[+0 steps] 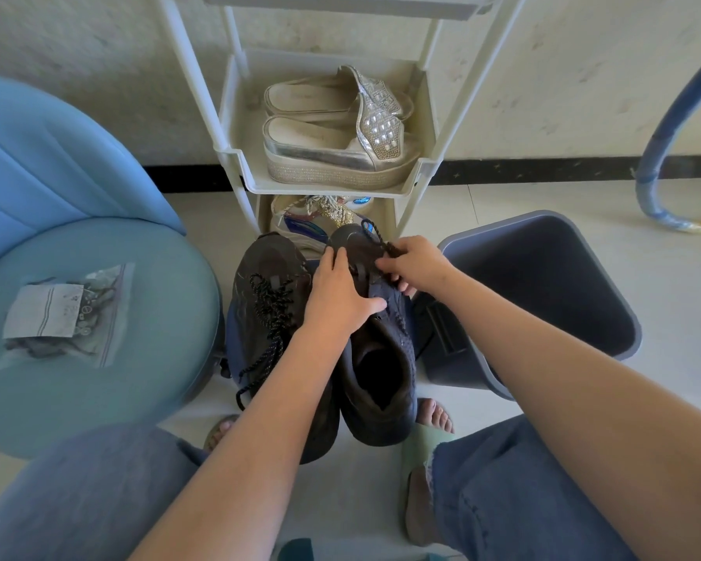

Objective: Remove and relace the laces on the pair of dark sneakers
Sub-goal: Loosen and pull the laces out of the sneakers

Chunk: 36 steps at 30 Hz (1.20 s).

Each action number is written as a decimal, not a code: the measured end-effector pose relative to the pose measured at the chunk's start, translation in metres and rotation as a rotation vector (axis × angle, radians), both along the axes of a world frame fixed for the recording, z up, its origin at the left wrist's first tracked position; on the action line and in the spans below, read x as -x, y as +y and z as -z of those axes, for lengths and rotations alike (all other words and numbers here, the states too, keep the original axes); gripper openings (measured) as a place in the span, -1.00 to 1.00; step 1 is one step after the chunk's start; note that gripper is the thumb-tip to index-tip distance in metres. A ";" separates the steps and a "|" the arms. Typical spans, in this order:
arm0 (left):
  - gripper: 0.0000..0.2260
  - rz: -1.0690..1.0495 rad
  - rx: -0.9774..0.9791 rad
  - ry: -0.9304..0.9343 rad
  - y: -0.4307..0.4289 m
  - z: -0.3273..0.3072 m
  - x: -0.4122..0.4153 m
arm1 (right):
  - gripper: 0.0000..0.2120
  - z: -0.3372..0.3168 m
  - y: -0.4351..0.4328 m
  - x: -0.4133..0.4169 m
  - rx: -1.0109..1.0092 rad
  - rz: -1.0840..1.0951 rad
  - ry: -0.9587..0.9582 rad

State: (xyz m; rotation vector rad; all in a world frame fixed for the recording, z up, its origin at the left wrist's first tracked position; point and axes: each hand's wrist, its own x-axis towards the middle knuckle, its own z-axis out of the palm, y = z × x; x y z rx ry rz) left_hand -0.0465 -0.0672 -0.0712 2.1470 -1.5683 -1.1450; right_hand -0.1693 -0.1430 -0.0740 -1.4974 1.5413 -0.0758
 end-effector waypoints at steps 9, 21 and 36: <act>-0.16 0.094 -0.071 -0.110 0.000 -0.001 0.000 | -0.89 -0.022 -0.011 -0.004 0.131 0.562 -0.492; -0.45 0.019 0.197 0.242 -0.002 -0.039 -0.001 | -0.84 -0.096 0.008 -0.027 -0.134 0.447 -1.026; -0.83 -0.056 0.147 0.285 0.049 -0.087 -0.029 | -0.77 -0.094 0.068 0.005 -0.051 -0.187 0.269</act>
